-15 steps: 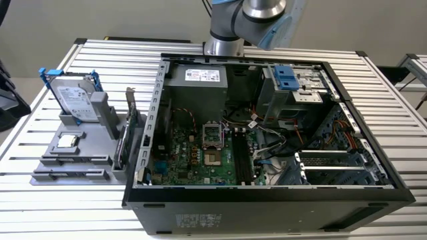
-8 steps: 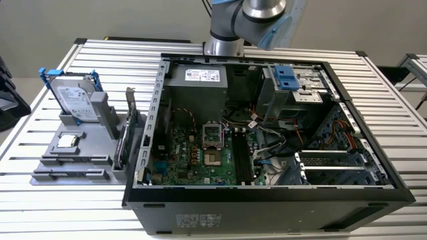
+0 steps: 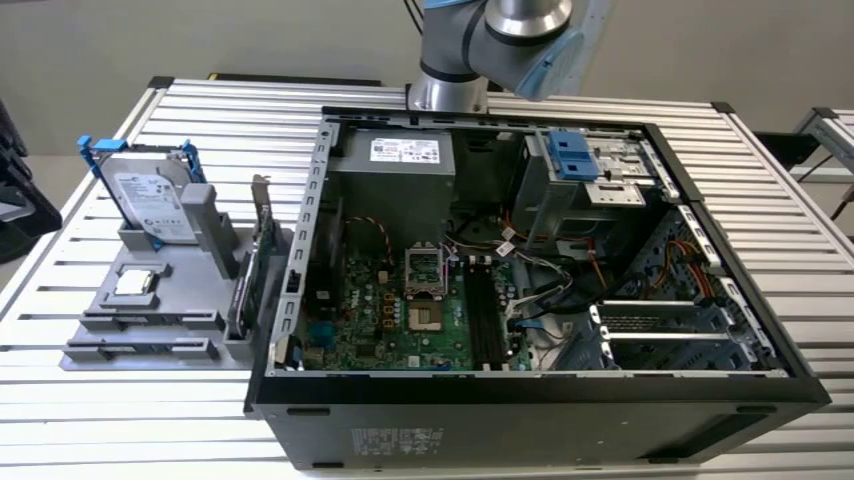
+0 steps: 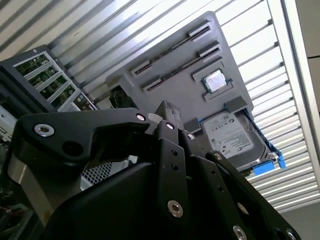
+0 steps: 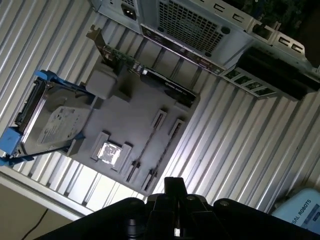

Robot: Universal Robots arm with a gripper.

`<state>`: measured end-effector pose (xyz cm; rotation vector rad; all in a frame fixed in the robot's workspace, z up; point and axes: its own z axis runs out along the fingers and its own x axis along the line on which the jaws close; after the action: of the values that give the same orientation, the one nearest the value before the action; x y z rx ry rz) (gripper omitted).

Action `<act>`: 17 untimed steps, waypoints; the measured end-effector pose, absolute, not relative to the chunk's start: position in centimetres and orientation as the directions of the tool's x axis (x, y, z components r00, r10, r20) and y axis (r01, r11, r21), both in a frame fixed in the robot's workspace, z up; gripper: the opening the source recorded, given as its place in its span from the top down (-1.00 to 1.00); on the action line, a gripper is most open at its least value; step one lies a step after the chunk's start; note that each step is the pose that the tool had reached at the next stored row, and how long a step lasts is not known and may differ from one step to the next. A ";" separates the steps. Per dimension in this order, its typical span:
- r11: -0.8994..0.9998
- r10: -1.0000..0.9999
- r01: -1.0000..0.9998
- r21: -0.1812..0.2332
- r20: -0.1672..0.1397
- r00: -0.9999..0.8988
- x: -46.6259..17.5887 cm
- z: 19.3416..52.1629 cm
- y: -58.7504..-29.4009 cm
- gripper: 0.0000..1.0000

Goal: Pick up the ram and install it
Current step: 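Pick up the ram and move it above insertion slot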

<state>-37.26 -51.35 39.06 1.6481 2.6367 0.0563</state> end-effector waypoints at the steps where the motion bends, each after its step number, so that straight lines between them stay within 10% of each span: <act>1: 0.431 0.902 0.901 0.047 -0.008 -0.431 -37.3 39.1 -51.3 1.00; 17: 0.370 0.929 0.928 0.047 -0.008 -0.370 -37.3 39.1 -51.3 1.00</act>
<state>-37.26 -51.35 39.06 1.7444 2.5718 0.0533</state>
